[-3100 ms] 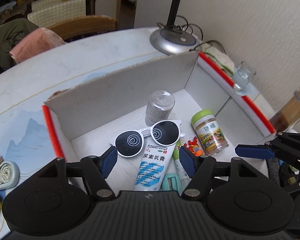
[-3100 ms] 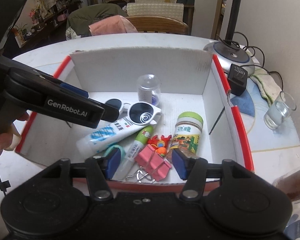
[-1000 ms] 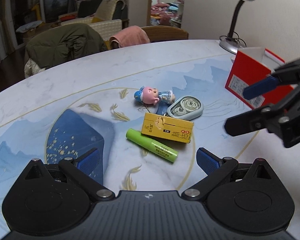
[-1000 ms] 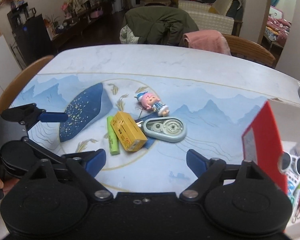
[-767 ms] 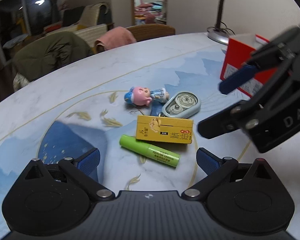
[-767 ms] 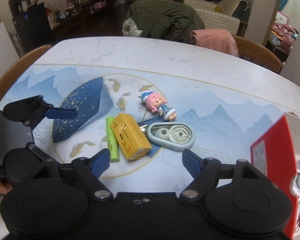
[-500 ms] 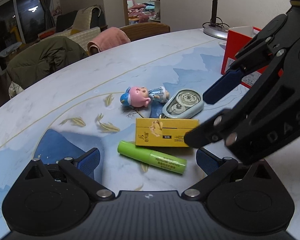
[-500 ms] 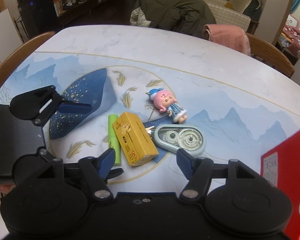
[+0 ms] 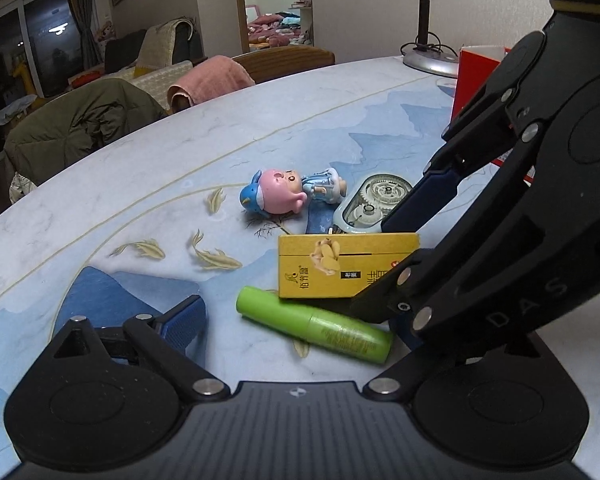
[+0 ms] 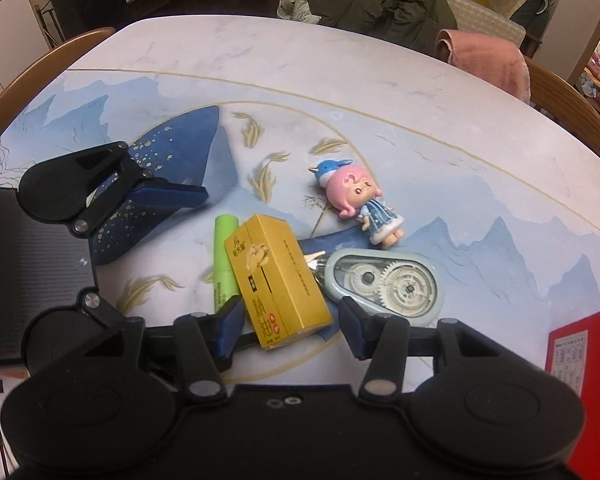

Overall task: Organize rigid objects
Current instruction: 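Grasp the green stick with the left tool while the right grasps the yellow box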

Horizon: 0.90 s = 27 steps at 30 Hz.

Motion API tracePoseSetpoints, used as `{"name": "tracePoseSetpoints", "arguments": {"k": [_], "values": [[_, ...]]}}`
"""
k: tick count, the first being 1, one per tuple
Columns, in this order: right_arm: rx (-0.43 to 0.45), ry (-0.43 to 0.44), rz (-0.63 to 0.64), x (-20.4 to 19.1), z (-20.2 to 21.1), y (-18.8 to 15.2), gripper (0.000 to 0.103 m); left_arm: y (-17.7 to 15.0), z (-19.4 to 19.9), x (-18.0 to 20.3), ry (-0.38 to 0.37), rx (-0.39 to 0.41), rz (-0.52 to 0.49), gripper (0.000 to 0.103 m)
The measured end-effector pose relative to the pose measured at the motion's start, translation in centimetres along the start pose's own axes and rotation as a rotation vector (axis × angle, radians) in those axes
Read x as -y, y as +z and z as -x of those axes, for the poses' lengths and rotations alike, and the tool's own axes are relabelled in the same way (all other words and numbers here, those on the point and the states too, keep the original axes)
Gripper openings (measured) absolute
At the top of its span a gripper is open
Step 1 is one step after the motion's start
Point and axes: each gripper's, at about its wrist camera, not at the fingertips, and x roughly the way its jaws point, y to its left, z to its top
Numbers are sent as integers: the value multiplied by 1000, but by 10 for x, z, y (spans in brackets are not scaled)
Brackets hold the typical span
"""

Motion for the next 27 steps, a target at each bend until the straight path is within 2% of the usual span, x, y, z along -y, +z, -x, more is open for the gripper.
{"name": "tracePoseSetpoints", "arguments": {"k": [5,7,11,13,16,19,27], "values": [[8,5,-8,0,0,1,48,-2,2,-3,-28,8,18,91],[9,9,-18,2,0,1,47,-2,3,-2,-45,12,17,78],[12,-3,-32,3,0,0,43,-1,6,5,-52,16,-1,62],[18,-9,-39,3,1,-1,41,-1,8,9,-54,18,-7,49],[30,1,-73,5,6,-4,40,-1,11,16,-53,10,-9,37],[38,17,-102,8,14,-9,38,-4,16,21,-31,-2,2,35],[30,49,-178,13,30,-38,37,-15,35,32,45,-59,114,37]]}}
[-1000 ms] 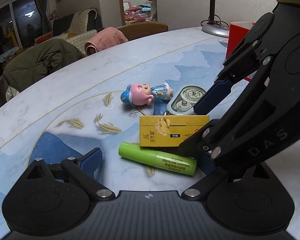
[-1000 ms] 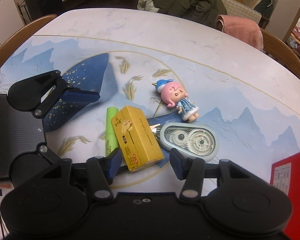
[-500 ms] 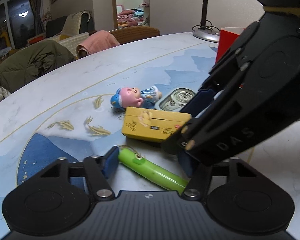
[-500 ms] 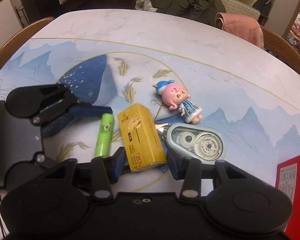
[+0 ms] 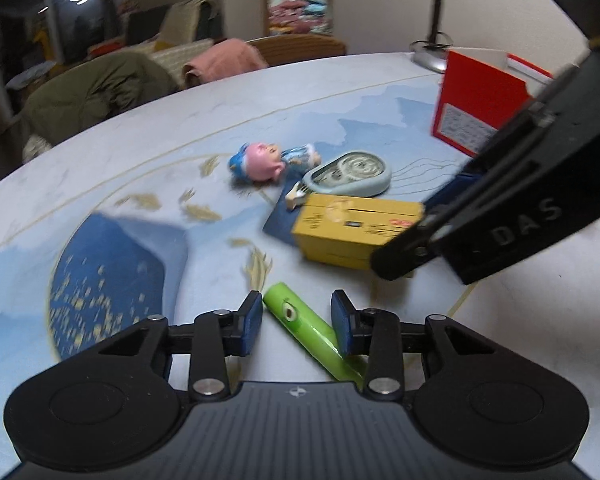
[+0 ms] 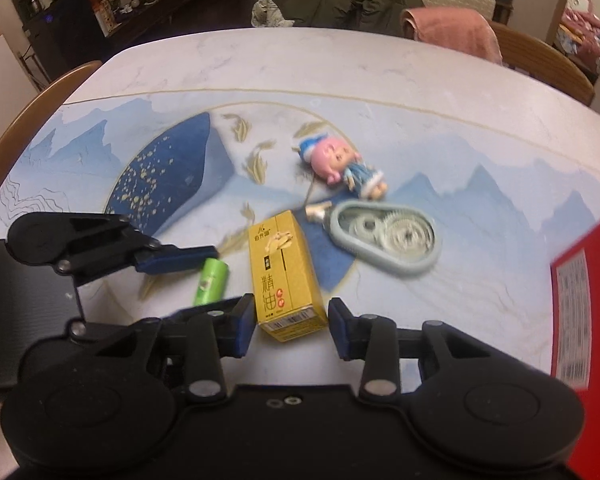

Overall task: Organize rigid objects
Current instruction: 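Grasp the green stick with the left tool while the right grasps the yellow box, then carry the green stick and yellow box with both tools into the red shoebox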

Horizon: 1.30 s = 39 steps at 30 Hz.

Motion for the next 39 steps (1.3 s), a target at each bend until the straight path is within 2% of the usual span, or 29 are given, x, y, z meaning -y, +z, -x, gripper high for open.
{"name": "tracePoseSetpoints", "arguments": {"k": [2,8,11,13,18,27,34,39], "values": [[2,14,-25,2,4,-7,37,-3,3,3,17,-7,33,42],[12,28,-55,5,18,-26,33,-4,8,12,65,-27,112,42],[23,30,-77,8,25,-34,32,-6,11,15,86,-33,137,29],[32,33,-90,11,31,-39,31,-6,13,17,91,-39,149,17],[69,34,-131,20,50,-51,30,-5,19,25,97,-53,194,16],[163,60,-169,46,106,-77,30,19,57,59,49,-7,243,16],[275,58,-197,84,157,-92,30,56,85,100,13,35,241,16],[347,46,-237,121,188,-101,30,87,91,133,-25,70,223,16]]}}
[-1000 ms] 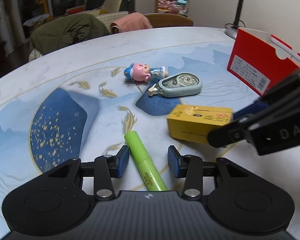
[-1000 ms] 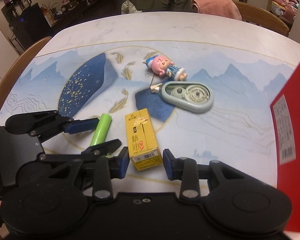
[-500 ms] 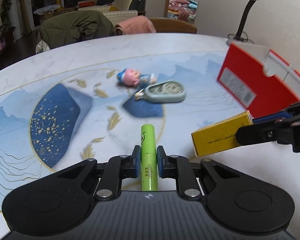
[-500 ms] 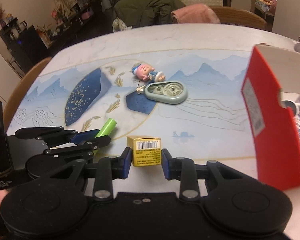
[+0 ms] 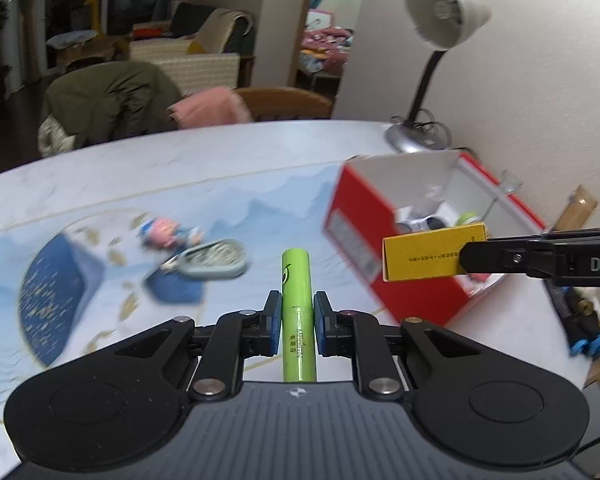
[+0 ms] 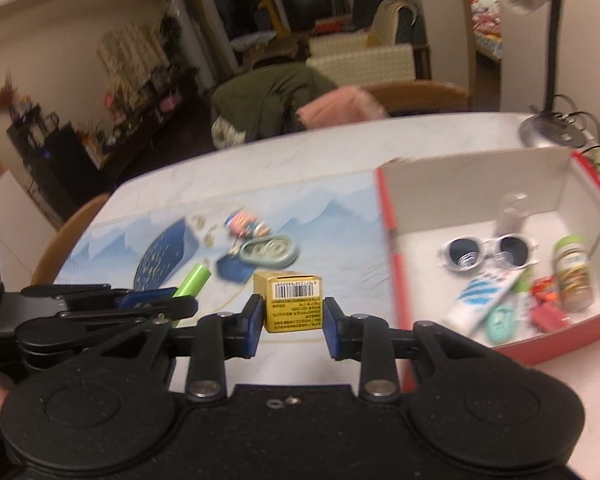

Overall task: Organize rigid objects
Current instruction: 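Carry the green stick and yellow box with both tools into the red shoebox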

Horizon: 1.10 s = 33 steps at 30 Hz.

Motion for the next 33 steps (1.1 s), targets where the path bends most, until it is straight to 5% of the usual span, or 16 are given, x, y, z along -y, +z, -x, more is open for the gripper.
{"name": "tracePoseSetpoints", "arguments": {"k": [19,33], "values": [[109,-133,-111,147,49,12,30,53,-74,139,-71,-35,-159,16],[42,-218,-75,199,18,17,30,69,-156,172,14,-183,-192,16]]}}
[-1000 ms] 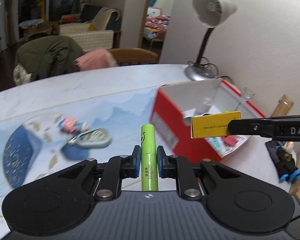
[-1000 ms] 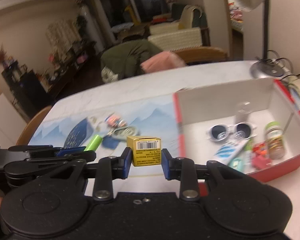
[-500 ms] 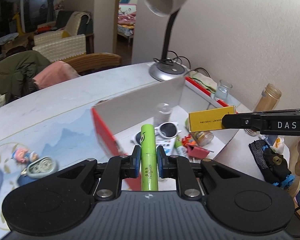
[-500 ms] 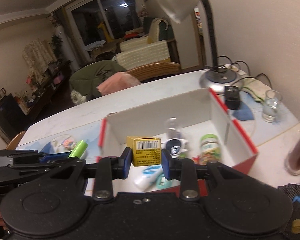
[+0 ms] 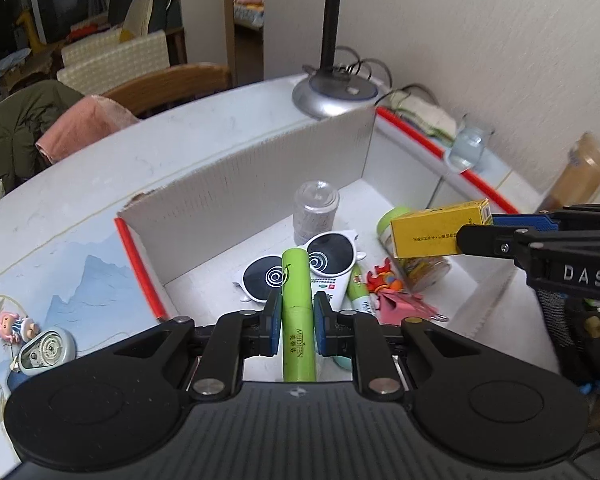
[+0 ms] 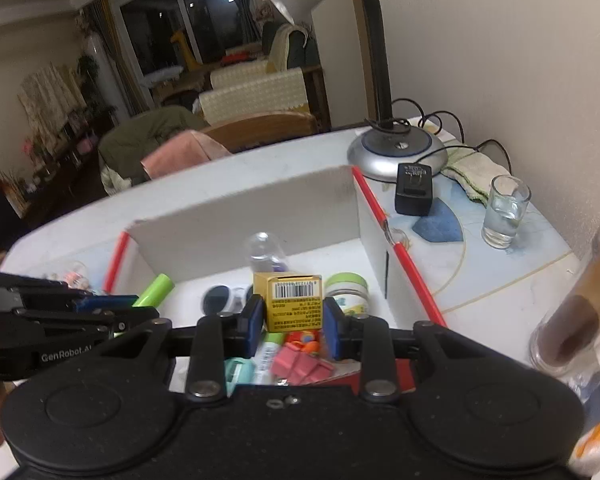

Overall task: Organize rigid objects
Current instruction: 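Carry the green stick and yellow box with both tools into the red shoebox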

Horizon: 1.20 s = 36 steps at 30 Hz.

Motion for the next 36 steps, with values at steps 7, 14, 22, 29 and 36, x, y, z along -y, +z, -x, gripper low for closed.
{"name": "tracePoseSetpoints", "arguments": {"k": [7,14,22,29,36], "values": [[-41,-20,57,4,-28,-4,30,7,-36,2,59,-78,9,16],[-77,-25,128,2,-43,-8,30,8,-53,3,85,-117,17,16],[-118,-32,202,-4,-47,-13,31,7,-64,4,66,-175,28,16],[-145,-37,216,-7,-45,-12,31,6,-68,2,56,-214,36,16],[-147,-26,217,-7,-36,-12,42,2,-60,2,27,-221,42,16]]}}
